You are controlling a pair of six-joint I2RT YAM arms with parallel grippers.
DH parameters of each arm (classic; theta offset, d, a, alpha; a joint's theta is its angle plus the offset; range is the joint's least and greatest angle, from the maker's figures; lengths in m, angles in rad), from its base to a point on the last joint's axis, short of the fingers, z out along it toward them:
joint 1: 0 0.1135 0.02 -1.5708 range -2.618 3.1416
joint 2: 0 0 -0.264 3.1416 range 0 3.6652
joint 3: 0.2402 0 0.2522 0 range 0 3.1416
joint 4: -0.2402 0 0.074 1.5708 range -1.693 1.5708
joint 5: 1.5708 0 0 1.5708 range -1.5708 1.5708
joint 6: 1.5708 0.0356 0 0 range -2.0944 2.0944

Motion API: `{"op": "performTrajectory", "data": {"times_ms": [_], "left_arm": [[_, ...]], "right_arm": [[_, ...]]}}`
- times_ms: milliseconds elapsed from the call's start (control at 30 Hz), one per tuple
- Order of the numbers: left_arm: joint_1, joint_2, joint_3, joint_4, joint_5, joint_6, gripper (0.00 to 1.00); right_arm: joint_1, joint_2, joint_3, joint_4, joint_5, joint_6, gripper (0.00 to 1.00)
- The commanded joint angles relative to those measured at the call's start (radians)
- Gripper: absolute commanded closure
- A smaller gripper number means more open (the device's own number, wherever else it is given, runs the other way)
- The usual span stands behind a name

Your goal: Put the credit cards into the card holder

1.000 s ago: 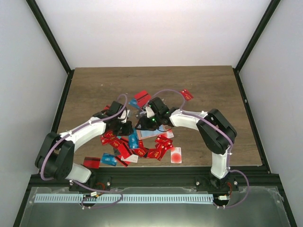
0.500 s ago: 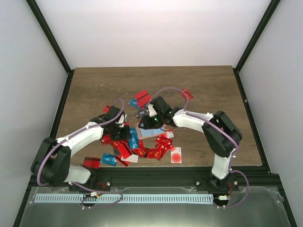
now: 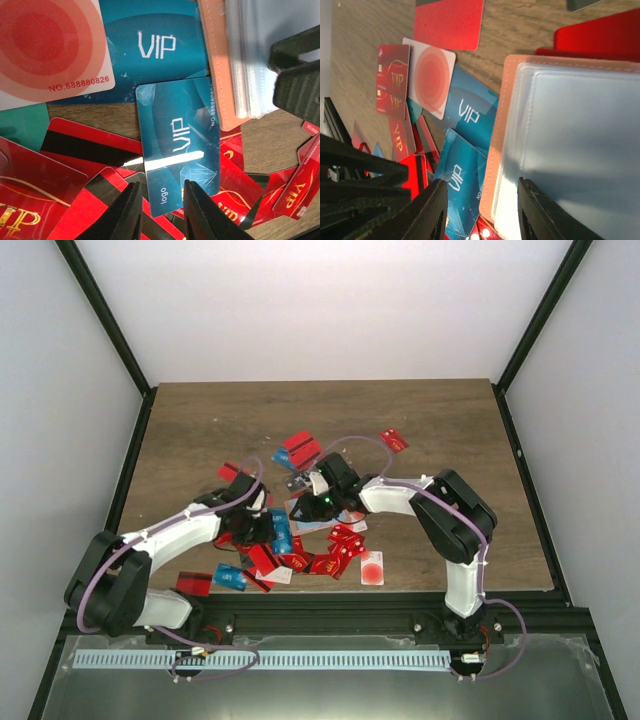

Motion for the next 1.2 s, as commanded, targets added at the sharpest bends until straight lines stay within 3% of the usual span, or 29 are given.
{"op": "performTrajectory", "data": {"times_ms": [0, 267, 633, 933, 1167], "left_arm": [[-0.013, -0.005, -0.013, 0.002, -0.044, -0.029, 0.72], [-0.071, -0.050, -0.027, -0.040, -0.091, -0.074, 0.57], [-0.256, -0.194, -0.059, -0.197, -0.210, -0.277, 0.54], [-0.410, -0.161, -0.035, 0.092, -0.123, -0.277, 0.55], [-0.440, -0.046, -0.001, 0.221, -0.114, -0.272, 0.56]], "right_arm": [[0.002, -0.007, -0.009, 0.038, -0.080, -0.019, 0.59], [0.003, -0.164, -0.087, 0.001, -0.048, -0.033, 0.59], [0.036, -0.345, -0.288, -0.044, 0.044, -0.020, 0.60], [0.035, -0.595, -0.386, -0.330, 0.423, 0.086, 0.53], [-0.013, -0.563, -0.433, -0.369, 0.531, 0.110, 0.54]]}}
